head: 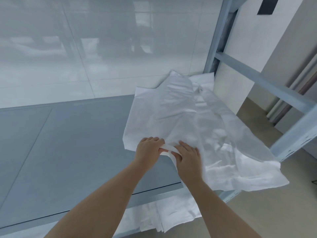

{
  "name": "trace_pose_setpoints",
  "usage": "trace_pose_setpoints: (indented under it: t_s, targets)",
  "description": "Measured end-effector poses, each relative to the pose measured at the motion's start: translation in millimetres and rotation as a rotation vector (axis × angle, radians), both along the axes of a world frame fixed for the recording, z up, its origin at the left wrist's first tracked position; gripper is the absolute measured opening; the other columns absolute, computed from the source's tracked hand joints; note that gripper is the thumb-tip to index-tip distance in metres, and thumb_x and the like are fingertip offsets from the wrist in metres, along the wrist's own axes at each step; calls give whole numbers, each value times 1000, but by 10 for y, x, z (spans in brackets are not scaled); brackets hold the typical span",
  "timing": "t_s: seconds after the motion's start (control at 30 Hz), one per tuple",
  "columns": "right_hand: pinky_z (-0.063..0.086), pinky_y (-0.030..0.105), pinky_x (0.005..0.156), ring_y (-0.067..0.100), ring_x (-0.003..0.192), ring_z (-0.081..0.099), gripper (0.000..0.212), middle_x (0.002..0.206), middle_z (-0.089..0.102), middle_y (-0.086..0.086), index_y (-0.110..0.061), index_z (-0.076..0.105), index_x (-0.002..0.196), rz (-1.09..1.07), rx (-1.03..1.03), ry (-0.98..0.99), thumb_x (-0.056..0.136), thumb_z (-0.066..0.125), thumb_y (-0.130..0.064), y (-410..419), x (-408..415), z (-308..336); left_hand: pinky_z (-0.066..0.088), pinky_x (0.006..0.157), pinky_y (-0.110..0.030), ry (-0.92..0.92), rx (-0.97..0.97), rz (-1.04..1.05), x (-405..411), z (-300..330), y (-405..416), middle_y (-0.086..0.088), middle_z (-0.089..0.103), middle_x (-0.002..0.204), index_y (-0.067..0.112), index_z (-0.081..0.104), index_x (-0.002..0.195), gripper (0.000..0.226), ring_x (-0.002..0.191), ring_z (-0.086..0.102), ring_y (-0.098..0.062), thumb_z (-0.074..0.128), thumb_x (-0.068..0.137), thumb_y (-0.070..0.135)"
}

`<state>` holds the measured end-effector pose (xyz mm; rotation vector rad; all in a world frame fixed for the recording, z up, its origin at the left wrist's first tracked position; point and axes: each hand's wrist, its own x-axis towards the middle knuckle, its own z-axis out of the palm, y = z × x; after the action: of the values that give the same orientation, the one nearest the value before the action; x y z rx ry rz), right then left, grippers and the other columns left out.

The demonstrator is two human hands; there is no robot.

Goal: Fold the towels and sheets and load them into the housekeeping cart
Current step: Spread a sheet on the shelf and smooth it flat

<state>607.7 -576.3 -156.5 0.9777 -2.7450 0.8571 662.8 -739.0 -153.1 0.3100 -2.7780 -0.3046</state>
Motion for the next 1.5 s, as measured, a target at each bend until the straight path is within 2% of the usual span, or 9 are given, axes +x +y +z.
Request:
trace_pose_setpoints:
  t_s: [0.23,0.5,0.77,0.9,1.07,1.17,1.3,1.4,1.5]
  targets:
    - [45,37,97,26,109,58,26,120,65,1,-16,63,120,114,-213,-103,98,51,-19,-180,359,519,33,75,-28,-18,-25,54,393,587,-180,3,62,85,19,60,98,26,85,55,-20,45,98,40]
    - [49,39,81,22,95,57,24,109,65,-6,-16,62,110,290,-253,-132,95,46,-6,-689,1051,821,23,66,-30,-79,14,161,1319,922,-613,2,59,77,17,58,89,32,75,52,-21,42,97,43]
    - [43,53,95,23,108,55,27,116,63,-3,-20,62,116,327,-144,-246,97,42,-14,-1557,2218,700,20,55,-30,-158,24,252,2658,854,-1377,7,47,68,20,51,79,23,67,45,-19,47,96,35]
    - [24,51,111,14,126,43,28,126,58,-13,-28,58,122,370,-42,-187,101,41,-24,-2046,2874,565,24,57,-30,-203,25,294,3426,734,-1855,4,54,72,19,53,82,28,67,47,-20,45,97,41]
    - [9,52,114,12,137,30,32,133,53,-13,-30,55,128,465,55,-242,102,38,-33,-2640,3568,491,27,57,-30,-188,62,360,4291,595,-2359,3,53,69,16,54,80,35,65,47,-22,43,95,46]
    - [9,53,114,12,137,29,32,136,52,-12,-29,56,128,507,73,-244,101,40,-35,-2816,3797,464,32,59,-31,-214,56,393,4562,534,-2498,-1,61,76,14,59,84,46,71,56,-25,40,92,54]
    - [15,48,113,12,137,28,30,130,52,-16,-29,59,120,523,127,-191,100,39,-41,-2926,3889,437,33,63,-30,-168,144,362,4720,484,-2568,4,65,81,20,63,93,45,77,59,-21,54,85,64]
    - [11,48,116,11,141,23,36,140,46,-14,-30,61,118,474,126,-187,98,37,-48,-2958,3793,481,41,72,-28,-118,215,369,4629,550,-2575,10,66,93,28,63,104,56,89,60,-13,38,85,74]
    - [9,48,117,12,143,20,39,148,41,-7,-29,61,121,375,66,-165,99,34,-47,-2974,3552,575,45,83,-29,-69,315,388,4407,637,-2591,11,66,104,29,62,110,52,104,58,-12,30,92,67]
